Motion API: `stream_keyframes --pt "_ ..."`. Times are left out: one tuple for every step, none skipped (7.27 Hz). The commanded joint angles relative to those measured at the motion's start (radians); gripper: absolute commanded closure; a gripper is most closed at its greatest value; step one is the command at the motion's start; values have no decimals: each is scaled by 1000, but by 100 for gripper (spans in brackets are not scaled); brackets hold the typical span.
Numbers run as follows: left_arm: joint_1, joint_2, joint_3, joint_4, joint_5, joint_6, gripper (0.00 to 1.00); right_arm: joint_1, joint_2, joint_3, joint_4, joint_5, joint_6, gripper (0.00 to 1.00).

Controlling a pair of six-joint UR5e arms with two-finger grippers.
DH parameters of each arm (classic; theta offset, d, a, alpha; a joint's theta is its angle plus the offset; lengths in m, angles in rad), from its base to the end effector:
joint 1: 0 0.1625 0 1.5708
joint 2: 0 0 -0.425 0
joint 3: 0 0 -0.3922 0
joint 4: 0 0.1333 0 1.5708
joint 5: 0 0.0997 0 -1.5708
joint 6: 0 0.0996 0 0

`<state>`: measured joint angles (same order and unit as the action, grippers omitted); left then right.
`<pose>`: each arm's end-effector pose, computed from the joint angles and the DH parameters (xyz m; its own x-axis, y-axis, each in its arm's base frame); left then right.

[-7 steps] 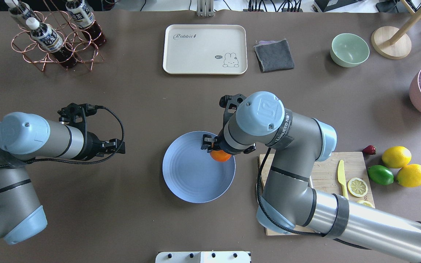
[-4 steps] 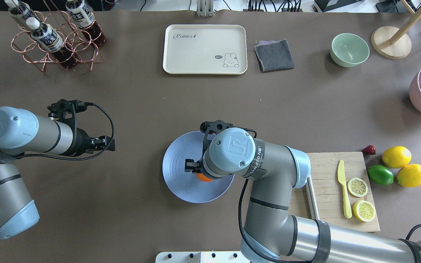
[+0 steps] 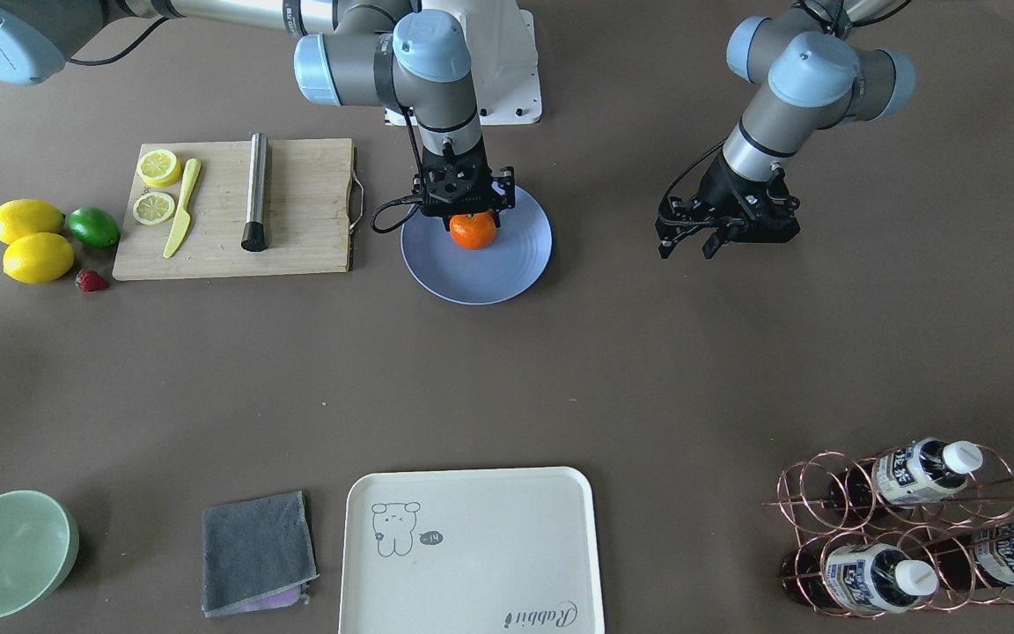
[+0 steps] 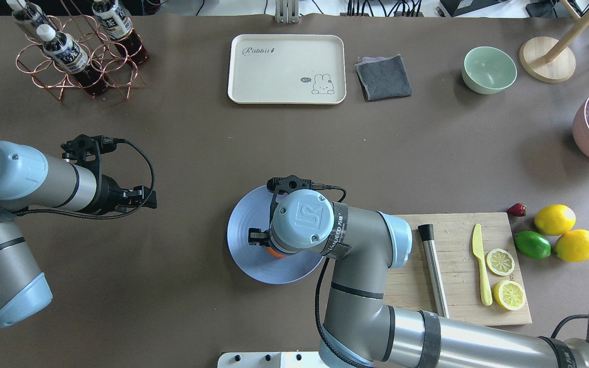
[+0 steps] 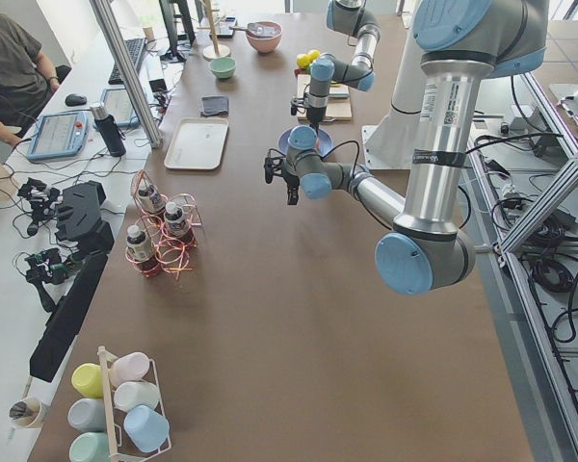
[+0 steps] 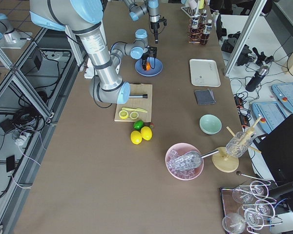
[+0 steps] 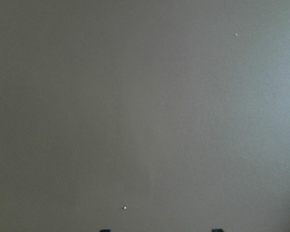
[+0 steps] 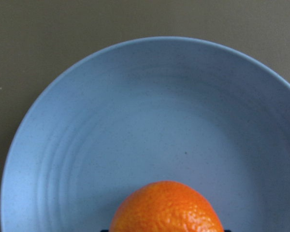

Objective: Pick orange to plate
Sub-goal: 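Lower the orange onto the blue plate and open the right gripper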

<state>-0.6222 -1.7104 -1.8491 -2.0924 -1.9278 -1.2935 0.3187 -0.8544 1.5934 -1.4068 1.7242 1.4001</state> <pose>0.3910 -0.4016 0.3988 0.5480 -0.0774 -0.8329 0.1734 0.9846 0.0226 -0.6354 -0.3340 0.2015 0.6128 0.0254 0.7898 -0.0930 0.9949 0.0401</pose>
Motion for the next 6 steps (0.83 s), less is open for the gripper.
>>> stream_keyframes --pt "-1 2 -1 0 -2 -1 24 2 6 0 0 0 -1 0" --pt "-16 0 -12 11 -26 0 24 31 5 29 -14 15 -3 0" --pt "-81 -3 -3 12 -112 8 24 105 -30 83 -58 113 -7 0" --pt "-178 47 -9 29 -176 131 24 194 -104 179 -113 177 -88 0" --pt "-256 107 -12 34 -228 263 24 285 -243 285 -121 246 -260 0" --pt "-322 183 -15 31 -267 361 25 421 -343 301 -120 376 -440 0"
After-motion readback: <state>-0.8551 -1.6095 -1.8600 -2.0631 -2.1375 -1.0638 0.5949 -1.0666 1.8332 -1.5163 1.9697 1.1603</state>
